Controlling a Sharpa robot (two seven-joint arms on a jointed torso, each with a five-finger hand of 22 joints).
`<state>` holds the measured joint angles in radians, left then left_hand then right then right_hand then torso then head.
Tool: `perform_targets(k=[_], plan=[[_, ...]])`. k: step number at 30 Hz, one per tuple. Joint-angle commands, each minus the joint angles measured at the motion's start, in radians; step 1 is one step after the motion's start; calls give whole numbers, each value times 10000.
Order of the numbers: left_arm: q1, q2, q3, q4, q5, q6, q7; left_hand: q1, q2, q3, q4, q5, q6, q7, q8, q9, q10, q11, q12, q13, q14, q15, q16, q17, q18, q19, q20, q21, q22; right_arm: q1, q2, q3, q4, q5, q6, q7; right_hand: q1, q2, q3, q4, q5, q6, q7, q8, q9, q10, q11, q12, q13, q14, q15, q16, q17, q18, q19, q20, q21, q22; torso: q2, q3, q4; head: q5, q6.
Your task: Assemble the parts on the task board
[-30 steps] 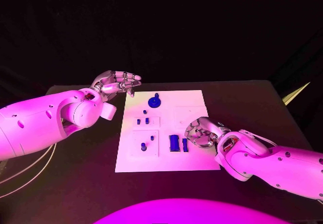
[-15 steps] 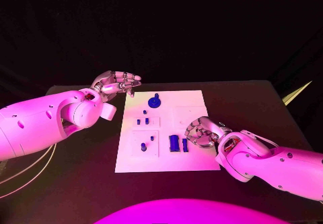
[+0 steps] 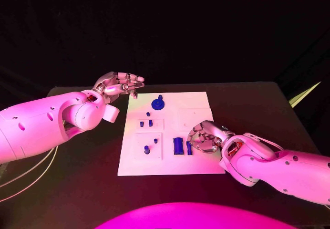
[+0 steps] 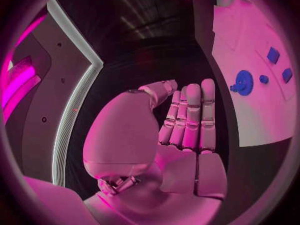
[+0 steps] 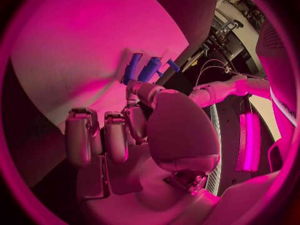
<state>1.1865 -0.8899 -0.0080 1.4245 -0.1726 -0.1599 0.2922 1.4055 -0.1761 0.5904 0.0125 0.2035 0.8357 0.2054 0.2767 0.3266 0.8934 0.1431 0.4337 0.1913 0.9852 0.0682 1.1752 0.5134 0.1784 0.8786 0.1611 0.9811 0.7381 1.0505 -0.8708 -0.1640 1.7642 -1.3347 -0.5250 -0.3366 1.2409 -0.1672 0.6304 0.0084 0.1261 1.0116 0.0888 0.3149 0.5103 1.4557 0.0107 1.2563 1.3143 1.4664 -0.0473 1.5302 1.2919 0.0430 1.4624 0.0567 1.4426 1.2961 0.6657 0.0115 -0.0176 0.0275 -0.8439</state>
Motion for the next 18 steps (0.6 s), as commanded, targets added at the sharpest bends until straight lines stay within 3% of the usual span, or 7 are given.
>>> perform_targets(k=[1, 11, 18], plan=[[6, 15, 6, 18, -4, 29, 13, -54, 97, -81, 33, 61, -77, 32, 187, -113, -120, 26, 104, 160, -168, 15, 23, -98, 69, -55, 9, -125, -131, -11, 56, -9, -60, 4, 115, -39, -274, -65, -430, 45, 88, 0, 33, -114, -77, -67, 3, 59, 962, 925, -96, 141, 2283, -201, 765, -103, 109, 2417, -3, 4, 5, -4, -3], [6, 18, 6, 15, -6, 23, 16, -54, 97, -81, 33, 61, -77, 32, 187, -113, -120, 26, 104, 160, -168, 15, 23, -98, 69, -55, 9, -125, -131, -31, 200, -11, -325, -56, 396, -166, -163, 23, -385, 66, 96, 139, -27, -50, -97, -45, -36, 102, 982, 932, -114, 156, 2313, -208, 778, -100, 152, 2432, 1, 7, -7, 8, -29], [6, 17, 6, 14, -6, 22, 16, -54, 97, -81, 33, 61, -77, 32, 187, -113, -120, 26, 104, 160, -168, 15, 23, -98, 69, -55, 9, -125, -131, -105, 254, -12, -421, -383, 416, -229, 296, 104, -339, -185, 88, 446, -185, 247, -22, 7, -166, 170, 1011, 955, -222, 208, 2416, -227, 808, -176, 253, 2465, -9, 7, -2, 9, -39]])
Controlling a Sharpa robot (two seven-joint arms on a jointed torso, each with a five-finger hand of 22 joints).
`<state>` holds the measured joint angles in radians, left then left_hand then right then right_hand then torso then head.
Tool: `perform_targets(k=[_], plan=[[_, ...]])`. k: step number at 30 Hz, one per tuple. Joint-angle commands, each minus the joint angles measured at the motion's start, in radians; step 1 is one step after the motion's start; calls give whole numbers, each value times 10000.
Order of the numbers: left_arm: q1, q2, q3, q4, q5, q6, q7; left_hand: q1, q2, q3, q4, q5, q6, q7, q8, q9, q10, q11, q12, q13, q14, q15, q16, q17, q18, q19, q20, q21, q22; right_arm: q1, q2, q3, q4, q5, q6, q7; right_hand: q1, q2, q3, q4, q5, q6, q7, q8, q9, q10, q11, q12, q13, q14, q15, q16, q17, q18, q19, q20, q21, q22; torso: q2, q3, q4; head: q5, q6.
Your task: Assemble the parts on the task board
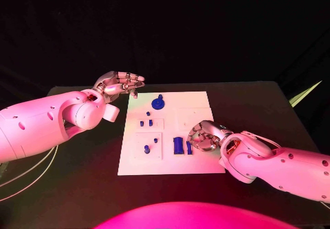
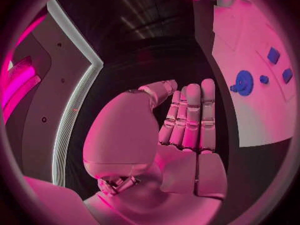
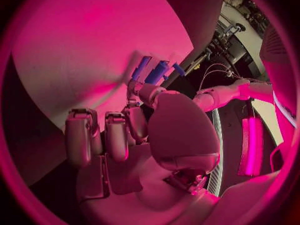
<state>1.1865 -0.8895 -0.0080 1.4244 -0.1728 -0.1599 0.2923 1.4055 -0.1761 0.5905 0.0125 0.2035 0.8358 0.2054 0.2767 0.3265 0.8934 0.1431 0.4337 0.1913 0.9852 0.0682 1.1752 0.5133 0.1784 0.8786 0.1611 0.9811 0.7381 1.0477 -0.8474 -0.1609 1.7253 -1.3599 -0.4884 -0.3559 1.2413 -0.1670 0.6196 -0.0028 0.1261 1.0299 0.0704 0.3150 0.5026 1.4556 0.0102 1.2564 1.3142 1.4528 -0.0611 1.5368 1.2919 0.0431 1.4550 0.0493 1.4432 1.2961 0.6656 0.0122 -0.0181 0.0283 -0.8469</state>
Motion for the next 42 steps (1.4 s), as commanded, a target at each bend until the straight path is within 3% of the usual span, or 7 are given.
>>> perform_targets(k=[1, 17, 21, 28, 34, 37, 42], plan=[[6, 13, 6, 15, -4, 23, 15, -54, 97, -81, 33, 61, -77, 32, 188, -113, -120, 26, 104, 160, -168, 15, 23, -97, 68, -55, 9, -125, -131, -84, 25, -42, -37, -162, 12, -36, 307, 104, -234, -82, 87, 271, -4, 259, 60, 9, -165, 171, 1012, 1094, -86, 145, 2424, -228, 882, -106, 242, 2464, -10, 0, 4, -1, -8], [5, 37, 5, -10, 0, 25, 35, -54, 97, -81, 33, 61, -77, 32, 188, -113, -120, 26, 104, 160, -168, 15, 23, -97, 68, -55, 9, -125, -131, -48, -206, -22, 256, 267, -1182, 655, -363, -497, -824, 526, 84, -151, 128, 240, -121, -97, -72, -18, 928, 1052, -35, 41, 2244, -194, 837, -111, 35, 2417, -28, -12, -25, -32, 144], [3, 60, 3, -38, 42, 5, 81, -74, 90, -80, 48, 56, -122, 49, 202, -131, -142, 39, 127, 153, -175, 26, 29, -111, 63, -58, 14, -121, -127, 170, -334, 5, 184, 1364, -1579, 1898, -563, -700, -1217, 881, 73, -821, 447, -150, -375, -310, 202, -348, 764, 1000, 194, -79, 2047, -103, 694, 58, -504, 2274, -73, -20, -67, -45, 224], [-80, 192, -11, -250, 281, -73, 319, -172, 52, -96, 133, 38, -179, 52, 251, -158, -177, 50, 178, 141, -436, 61, -150, -210, 56, -237, 48, -281, -199, 644, -226, 69, -857, 4184, -1807, 4302, -393, -723, -1572, 1136, 83, -1057, 565, -319, -544, -757, 319, -1079, 372, 907, 302, -287, 1731, 122, 352, 200, -1752, 1929, -242, -58, -194, -40, 522], [-270, 442, -13, -640, 724, -206, 728, -261, 4, -224, 351, -18, -356, 98, 436, -235, -395, 146, 196, -4, -1330, 223, -1552, -989, 43, -926, 223, -1422, -832, 955, 273, 154, -2525, 7674, -1157, 6060, 419, -549, -1332, 1290, 85, -1606, 874, -334, -704, -4154, 634, -6805, -3371, -1639, 617, -4748, -3319, 1396, -2643, 525, -10654, -1413, -452, -77, -327, 22, 815], [-376, 646, -13, -949, 1166, -305, 1118, -360, -87, -325, 657, -48, -592, 138, 607, -285, -511, 297, -153, -417, -1954, 506, -3675, -1982, 12, -1468, 518, -3072, -1864, 1030, 652, 233, -3491, 9361, -758, 6715, 638, -573, -1116, 1364, 76, -1875, 981, -134, -724, -4584, 789, -8024, -5045, -2826, 781, -7423, -5247, 1384, -2916, 695, -11957, -2781, -548, -60, -378, 38, 1252], [-554, 973, -10, -1471, 1756, -459, 1654, -282, -158, -714, 1114, -47, -1008, -171, 735, -459, -166, 486, -1117, -1213, -1957, 853, -6509, -2716, 39, -1188, 998, -5787, -3826, 1066, 1159, 319, -4669, 10821, -83, 7324, 747, -592, -781, 1390, 78, -2010, 1192, -197, -1001, -4557, 1175, -10049, -8280, -3938, 1264, -10336, -6697, 1345, -3743, 1169, -13775, -5036, -719, -36, -401, 97, 1582]])
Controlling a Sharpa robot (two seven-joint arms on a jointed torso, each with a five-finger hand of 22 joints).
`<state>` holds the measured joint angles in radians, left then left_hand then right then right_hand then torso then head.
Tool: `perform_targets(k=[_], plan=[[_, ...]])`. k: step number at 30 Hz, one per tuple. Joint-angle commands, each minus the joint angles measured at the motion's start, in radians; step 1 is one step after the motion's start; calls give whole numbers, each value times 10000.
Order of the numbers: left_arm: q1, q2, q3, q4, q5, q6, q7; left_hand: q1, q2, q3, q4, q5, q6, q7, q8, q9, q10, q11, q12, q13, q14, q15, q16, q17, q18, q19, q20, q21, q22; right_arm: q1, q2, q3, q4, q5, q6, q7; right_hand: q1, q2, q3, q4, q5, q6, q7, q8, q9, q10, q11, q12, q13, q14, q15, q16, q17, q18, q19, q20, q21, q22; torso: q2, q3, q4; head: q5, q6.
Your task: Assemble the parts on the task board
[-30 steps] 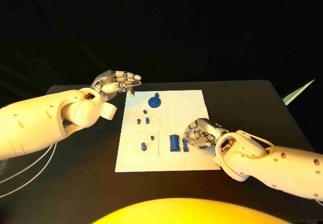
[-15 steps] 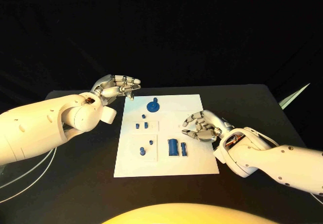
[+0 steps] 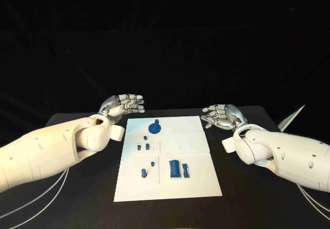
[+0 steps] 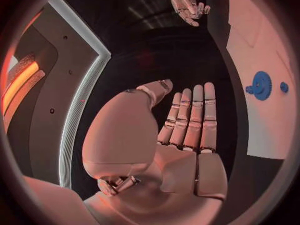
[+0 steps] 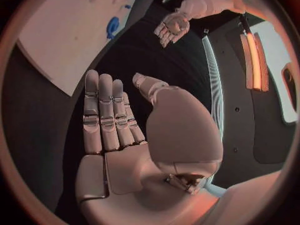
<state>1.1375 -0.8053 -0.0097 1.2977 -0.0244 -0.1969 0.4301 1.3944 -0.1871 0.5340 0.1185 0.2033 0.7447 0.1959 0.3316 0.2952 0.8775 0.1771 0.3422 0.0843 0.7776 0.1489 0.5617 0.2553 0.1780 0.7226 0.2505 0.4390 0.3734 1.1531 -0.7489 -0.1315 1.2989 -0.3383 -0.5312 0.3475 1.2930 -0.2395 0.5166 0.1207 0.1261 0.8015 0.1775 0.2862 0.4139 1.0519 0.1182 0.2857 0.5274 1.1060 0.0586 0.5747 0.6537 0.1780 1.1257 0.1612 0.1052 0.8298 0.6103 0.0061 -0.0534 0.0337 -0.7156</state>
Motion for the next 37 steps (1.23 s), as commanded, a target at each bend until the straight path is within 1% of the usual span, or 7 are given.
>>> perform_targets(k=[1, 6, 7, 15, 16, 17, 37], plan=[[-91, 195, 8, -307, 350, -126, 354, -122, -39, -213, 109, -33, -149, -148, 157, -217, -27, 175, -435, -196, 120, 83, -783, -174, 32, 457, 167, -761, -480, 15, 253, 36, -581, 780, 461, 367, 237, 125, 337, 164, 74, 243, 192, -6, -198, -548, 234, -642, -910, -1083, 285, -1487, -725, -52, -1212, 253, -407, -1008, -194, 28, -51, 45, 296], [-259, 532, 13, -892, 675, -312, 702, 76, 46, -671, 365, -38, -284, -233, -123, -681, -205, 81, -1561, -210, -375, 179, -2776, -492, -29, 348, 384, -2714, -1940, 22, 579, 86, -1338, 1424, 962, 654, 262, 312, 203, 4, 85, 238, 243, -522, -578, -505, 433, -1642, -3046, -1458, 739, -3400, -2139, 95, -2105, 818, -428, -3801, -276, 60, -39, 108, 525], [-214, 452, 4, -758, 557, -247, 559, -4181, 1871, -5340, -1185, -2033, -7447, -1959, -3316, -2952, -8775, -1771, -3422, -843, -7776, -1489, -5617, -2553, -1780, -7226, -2505, -4390, -3734, 21, 519, 78, -1185, 1251, 774, 532, -3707, 2395, -5166, -1207, -1261, -8015, -1775, -2862, -4139, -3417, -1182, -2857, -5274, -11060, -586, -5747, -6537, -1780, -11257, -1612, -1052, -8298, -191, 28, -36, 62, 409], [-296, 428, 16, -329, 519, -923, 601, -6525, 1871, -5340, -1185, -2033, -7447, -1959, -3316, -2952, -8775, -1771, -3422, -843, -7776, -1489, -5617, -2553, -1780, -7226, -2505, -4390, -3734, -162, 374, 293, -508, 1622, 225, 739, -5921, 2395, -5166, -1207, -1261, -8015, -1775, -2862, -4139, -10519, -1182, -2857, -5274, -11060, -586, -5747, -6537, -1780, -11257, -1612, -1052, -8298, -404, -13, 223, -119, 748], [-317, 422, 19, -219, 509, -1096, 612, -6837, 1871, -5340, -1185, -2033, -7447, -1959, -3316, -2952, -8775, -1771, -3422, -843, -7776, -1489, -5617, -2553, -1780, -7226, -2505, -4390, -3734, -209, 338, 348, -335, 1716, 84, 792, -12930, 2395, -5166, -1207, -1261, -8015, -1775, -2862, -4139, -10519, -1182, -2857, -5274, -11060, -586, -5747, -6537, -1780, -11257, -1612, -1052, -8298, -457, -23, 286, -163, 831], [-340, 415, 22, -98, 498, -1286, 623, -13944, 1871, -5340, -1185, -2033, -7447, -1959, -3316, -2952, -8775, -1771, -3422, -843, -7776, -1489, -5617, -2553, -1780, -7226, -2505, -4390, -3734, -260, 297, 408, -145, 1820, -70, 851, -12930, 2395, -5166, -1207, -1261, -8015, -1775, -2862, -4139, -10519, -1182, -2857, -5274, -11060, -586, -5747, -6537, -1780, -11257, -1612, -1052, -8298, -503, -31, 342, -203, 905], [-871, 254, 97, 2703, 246, -5698, 897, -13944, 1871, -5340, -1185, -2033, -7447, -1959, -3316, -2952, -8775, -1771, -3422, -843, -7776, -1489, -5617, -2553, -1780, -7226, -2505, -4390, -3734, -1031, -311, 1315, 2711, 3383, -2388, 1725, -12930, 2395, -5166, -1207, -1261, -8015, -1775, -2862, -4139, -10519, -1182, -2857, -5274, -11060, -586, -5747, -6537, -1780, -11257, -1612, -1052, -8298, -661, -61, 534, -337, 1156]])
